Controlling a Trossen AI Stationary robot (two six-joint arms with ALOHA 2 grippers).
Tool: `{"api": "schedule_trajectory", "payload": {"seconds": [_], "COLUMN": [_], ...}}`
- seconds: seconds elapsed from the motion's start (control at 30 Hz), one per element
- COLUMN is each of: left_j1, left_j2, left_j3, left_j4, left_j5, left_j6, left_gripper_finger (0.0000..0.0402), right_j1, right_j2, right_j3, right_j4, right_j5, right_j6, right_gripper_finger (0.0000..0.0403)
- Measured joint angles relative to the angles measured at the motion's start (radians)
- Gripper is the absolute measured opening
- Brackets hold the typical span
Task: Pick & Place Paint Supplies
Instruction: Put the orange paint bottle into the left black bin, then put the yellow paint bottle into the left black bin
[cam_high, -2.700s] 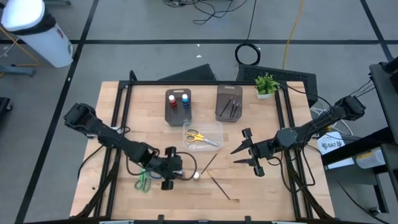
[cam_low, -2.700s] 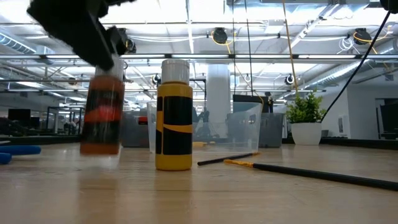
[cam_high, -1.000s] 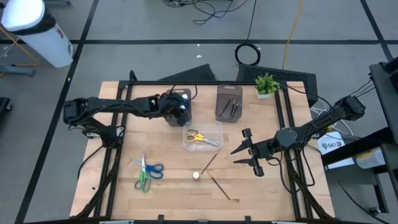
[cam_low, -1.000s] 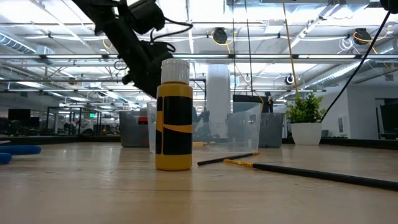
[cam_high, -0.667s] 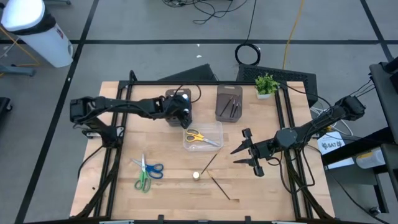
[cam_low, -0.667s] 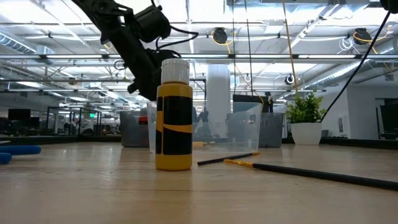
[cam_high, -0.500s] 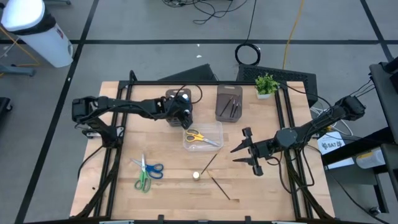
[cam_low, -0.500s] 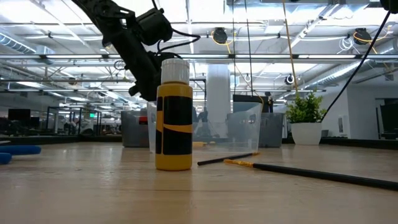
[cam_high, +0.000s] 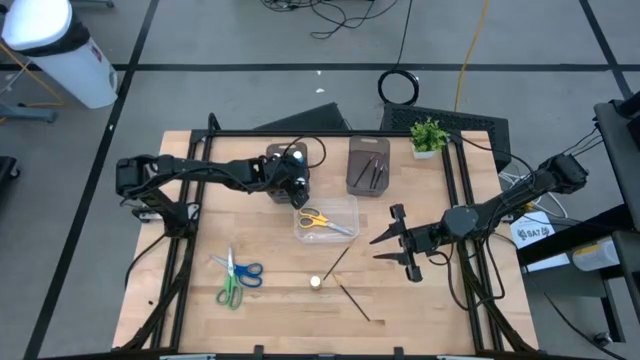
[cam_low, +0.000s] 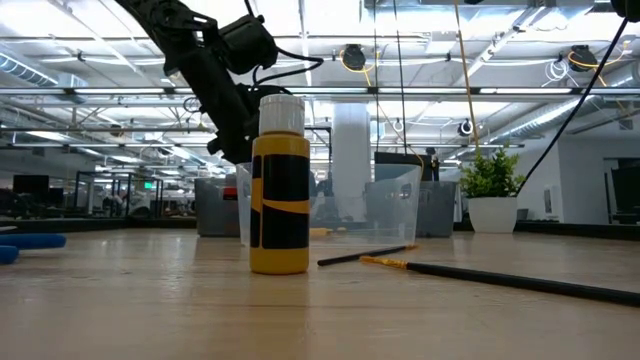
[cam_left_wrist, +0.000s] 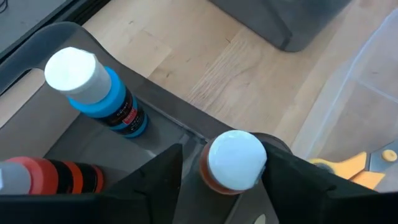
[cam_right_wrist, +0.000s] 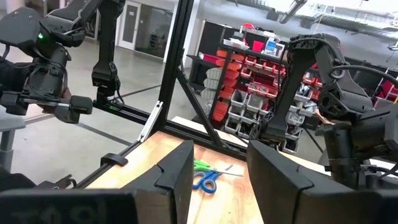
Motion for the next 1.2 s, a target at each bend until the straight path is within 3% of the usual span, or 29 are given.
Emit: {"api": "schedule_trajectory", "payload": {"seconds": [0.3,0.6,0.73,0.8,0.97,1.07,1.2], "left_j1": [0.000,0.000,-0.073,-0.147,-0.359,-0.454,-0.523], "left_j2": [-0.061,-0.362,-0.503,-0.554,-0.650,-0.699,-0.748], "left_j3": [0.000,0.000,0.000,0.000,-0.071,-0.200,-0.406], "left_j4": [-0.004,-0.050,-0.069,-0.061,-0.006,0.109,0.297], "left_j5": [0.016,0.273,0.359,0.319,0.087,-0.011,-0.024], "left_j6": [0.003,-0.008,0.028,0.072,0.153,0.184,0.237], "left_gripper_finger": [0.0259,0.0265,0.0257,0.0253,0.0249,0.0256,0.0266], "right_j1": [0.000,0.000,0.001,0.001,0.001,0.001,0.001], "right_j2": [0.000,0.000,0.000,0.000,0.000,0.000,0.025], "right_j3": [0.000,0.000,0.000,0.000,0.000,0.000,0.000], "right_j4": [0.000,-0.001,-0.004,-0.004,-0.001,-0.005,-0.027], "right_j5": [0.000,-0.003,-0.003,-0.003,-0.004,-0.003,-0.001], "right_j6": [0.000,0.001,0.001,0.001,-0.004,-0.004,0.023], "right_gripper_finger": [0.0134,0.0134,0.0134,0.0134,0.0134,0.0134,0.0134]}}
